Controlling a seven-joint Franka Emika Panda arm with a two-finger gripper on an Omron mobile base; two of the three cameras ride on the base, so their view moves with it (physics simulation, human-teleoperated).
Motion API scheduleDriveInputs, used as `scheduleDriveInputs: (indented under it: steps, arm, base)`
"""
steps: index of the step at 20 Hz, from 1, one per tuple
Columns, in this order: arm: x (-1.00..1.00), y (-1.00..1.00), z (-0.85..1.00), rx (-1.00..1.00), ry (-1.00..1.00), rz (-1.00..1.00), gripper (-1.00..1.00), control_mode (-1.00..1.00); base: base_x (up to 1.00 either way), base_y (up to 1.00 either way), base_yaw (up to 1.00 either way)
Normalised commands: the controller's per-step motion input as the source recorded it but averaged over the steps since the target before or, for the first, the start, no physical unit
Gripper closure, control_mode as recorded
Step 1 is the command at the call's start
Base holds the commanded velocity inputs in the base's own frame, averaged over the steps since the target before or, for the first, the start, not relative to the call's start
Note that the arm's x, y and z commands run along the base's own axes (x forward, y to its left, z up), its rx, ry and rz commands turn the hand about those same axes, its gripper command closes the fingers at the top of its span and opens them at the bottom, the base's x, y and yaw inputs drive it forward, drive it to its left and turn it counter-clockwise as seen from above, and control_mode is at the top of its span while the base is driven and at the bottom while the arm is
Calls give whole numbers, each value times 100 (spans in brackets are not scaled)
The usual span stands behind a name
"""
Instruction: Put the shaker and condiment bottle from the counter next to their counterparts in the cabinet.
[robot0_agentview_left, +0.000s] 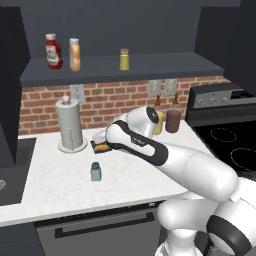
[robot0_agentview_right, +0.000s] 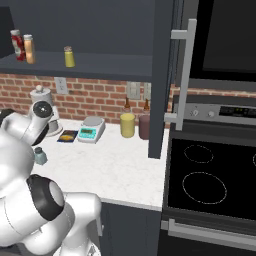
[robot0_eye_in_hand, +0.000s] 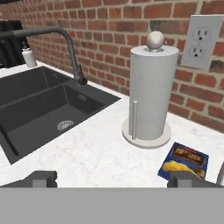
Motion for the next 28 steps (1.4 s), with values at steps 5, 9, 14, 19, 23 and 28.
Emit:
scheduleDriveInputs:
  steps: [5,9,14,19,23,28]
  arm:
    - [0,0,2,-18,17,0,-100,-100]
    - [-3,0,12,-10,16,0,-100,-100]
    - [-17,0,8,0,13,-1,-100,-100]
    - [-29,0,0,0,9,-3,-100,-100]
    - [-45,0,-1,0,0,-5,-100,-100]
    - [-47,0,-13,-3,-7,-7,-100,-100]
  base:
    - [0,0,0]
    - [0,0,0]
    - [0,0,0]
    - [0,0,0]
    - [0,0,0]
    - [0,0,0]
